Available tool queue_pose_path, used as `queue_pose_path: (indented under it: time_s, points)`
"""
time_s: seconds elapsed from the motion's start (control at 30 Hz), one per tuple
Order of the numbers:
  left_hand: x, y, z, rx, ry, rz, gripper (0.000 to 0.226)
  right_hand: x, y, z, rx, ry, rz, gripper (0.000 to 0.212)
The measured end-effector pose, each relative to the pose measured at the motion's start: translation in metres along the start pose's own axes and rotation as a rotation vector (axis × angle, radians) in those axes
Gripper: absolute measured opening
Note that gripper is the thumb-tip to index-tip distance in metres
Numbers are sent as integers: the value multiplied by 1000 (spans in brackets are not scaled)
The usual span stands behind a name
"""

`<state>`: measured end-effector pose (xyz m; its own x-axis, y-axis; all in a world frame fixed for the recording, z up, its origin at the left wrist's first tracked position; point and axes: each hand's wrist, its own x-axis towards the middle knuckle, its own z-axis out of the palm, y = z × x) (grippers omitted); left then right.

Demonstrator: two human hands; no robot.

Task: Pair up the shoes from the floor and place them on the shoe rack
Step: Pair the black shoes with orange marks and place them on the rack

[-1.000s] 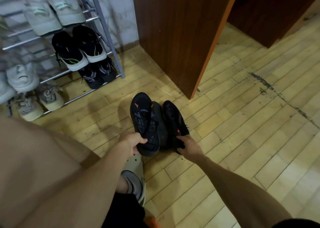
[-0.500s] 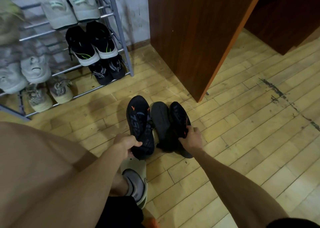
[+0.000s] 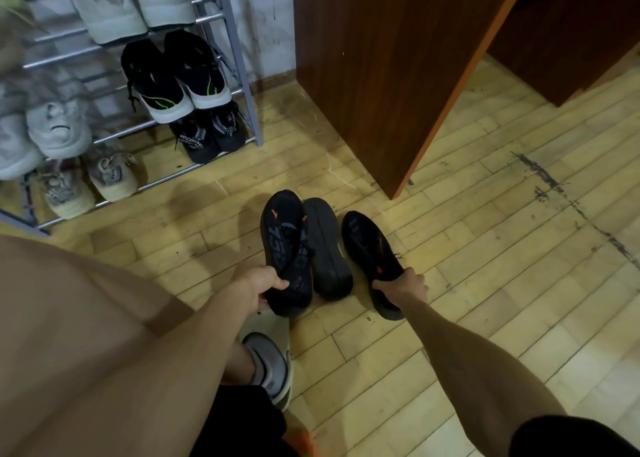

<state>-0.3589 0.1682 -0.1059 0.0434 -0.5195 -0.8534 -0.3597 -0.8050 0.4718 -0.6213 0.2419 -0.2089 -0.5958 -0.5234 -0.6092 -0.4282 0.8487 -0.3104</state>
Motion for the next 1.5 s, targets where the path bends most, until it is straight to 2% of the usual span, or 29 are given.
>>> queue_pose_path:
  time_s: [0.17,0.27,0.33,0.37,0.5,0.6,0.67,0.8,0.9,1.0,1.1,1.17,1.27,1.33,1.4,1.5]
  points:
    - [-3,3,9,-2,-3,10,34,-11,12,0,-144,139,31,76]
    - [-3,1,11,4,-6,3,35,-15,0,10,-245,278,-253,64]
    - [-2,0,9,17,-9,-3,35,-17,-18,18,-187,199,-407,59]
    - [-1,0,8,27,-8,-6,34,-17,-29,23,-141,107,-419,59]
    - [1,-1,-1,27,29,-7,35,-17,-66,52,4,-312,-185,87]
    - [-1,2,-8,-42,54,24,35,-15,-71,69,50,-336,-57,97]
    - [-3,6,-11,-118,64,45,35,-12,-71,72,148,-323,-19,89]
    - [-9,14,-10,-219,80,72,40,-11,-71,66,307,-395,1,54]
    - [-9,12,-6,-257,92,93,39,-13,-75,48,315,-300,-98,53]
    - [-6,9,-5,-255,102,87,40,-14,-77,29,113,-11,-310,63]
    - [-5,6,-7,-245,138,75,42,-16,-66,20,-123,249,-512,54]
    - [-4,4,-8,-236,186,86,44,-16,-52,22,-235,235,-621,53]
    - [-1,4,-8,-259,223,102,43,-21,-34,37,-362,60,-730,50]
    - [1,2,-8,-277,241,114,39,-27,-32,49,-345,-20,-742,43]
    - [4,-1,-9,-264,294,130,38,-31,-37,54,-315,15,-741,37]
    - [6,-5,-12,-277,360,116,42,-25,-52,47,-298,128,-665,42]
